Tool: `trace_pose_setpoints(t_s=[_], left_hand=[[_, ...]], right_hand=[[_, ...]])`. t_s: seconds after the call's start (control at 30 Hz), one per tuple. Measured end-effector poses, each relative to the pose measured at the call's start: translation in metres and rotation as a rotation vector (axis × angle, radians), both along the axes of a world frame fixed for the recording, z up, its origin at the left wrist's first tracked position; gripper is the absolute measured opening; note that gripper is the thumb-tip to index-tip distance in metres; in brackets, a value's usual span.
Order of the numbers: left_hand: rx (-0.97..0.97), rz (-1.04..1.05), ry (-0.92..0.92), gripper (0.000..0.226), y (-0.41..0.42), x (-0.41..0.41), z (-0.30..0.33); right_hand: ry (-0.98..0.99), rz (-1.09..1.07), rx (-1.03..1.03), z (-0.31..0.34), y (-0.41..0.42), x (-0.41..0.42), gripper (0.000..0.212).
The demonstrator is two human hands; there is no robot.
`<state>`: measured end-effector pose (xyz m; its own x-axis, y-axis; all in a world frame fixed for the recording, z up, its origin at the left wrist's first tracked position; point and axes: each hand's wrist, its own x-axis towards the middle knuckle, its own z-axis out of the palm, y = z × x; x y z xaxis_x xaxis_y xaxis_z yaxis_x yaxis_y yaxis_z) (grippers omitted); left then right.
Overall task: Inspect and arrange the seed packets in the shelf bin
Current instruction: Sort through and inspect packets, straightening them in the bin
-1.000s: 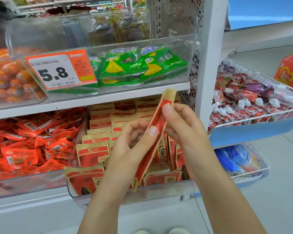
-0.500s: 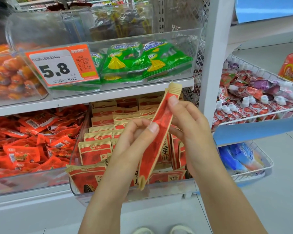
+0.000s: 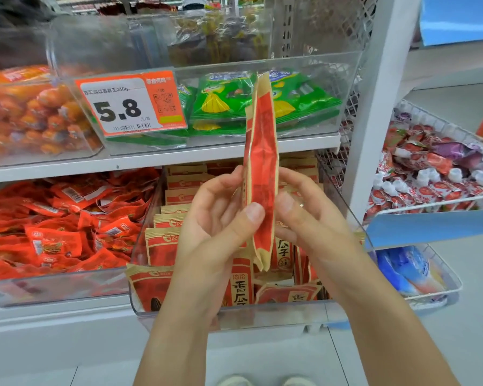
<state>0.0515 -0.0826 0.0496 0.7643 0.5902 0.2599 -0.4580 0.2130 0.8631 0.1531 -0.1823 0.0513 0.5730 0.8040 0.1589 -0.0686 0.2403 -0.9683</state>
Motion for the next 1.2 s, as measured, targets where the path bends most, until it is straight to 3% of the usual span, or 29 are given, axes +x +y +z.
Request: trace_pose_setpoints(t_s=[0.17, 0.27, 0.4, 0.53, 0.7, 0.97, 1.2], left_hand=[[-0.031, 0.011, 0.021, 0.068, 0.005, 0.003, -0.004], [0.040, 0.000, 0.091, 0.066, 0.005, 0.001, -0.003], [0.186, -0.009, 0.168, 0.036, 0.003, -0.003, -0.003], [0.334, 0.051, 0.256, 0.025, -0.004, -0.002, 0.001], [0.430, 0.135, 0.255, 0.010, -0.013, 0.001, 0.003], [0.512, 0.150, 0.307, 0.018, -0.013, 0.005, 0.003], [0.460, 0.140, 0.333, 0.025, -0.009, 0.007, -0.002]], right_hand=[[0.025, 0.018, 0.052, 0.000, 0.001, -0.002, 0.062], [0.047, -0.084, 0.109, -0.001, 0.002, 0.001, 0.063], [0.058, -0.216, 0.182, 0.003, 0.001, 0.003, 0.067], [0.058, -0.321, 0.235, 0.003, -0.001, 0.006, 0.054], [0.003, -0.381, 0.209, 0.002, -0.003, 0.006, 0.061], [0.007, -0.383, 0.223, 0.001, -0.005, 0.010, 0.052], [-0.153, -0.463, 0.135, -0.007, 0.001, 0.012, 0.069]])
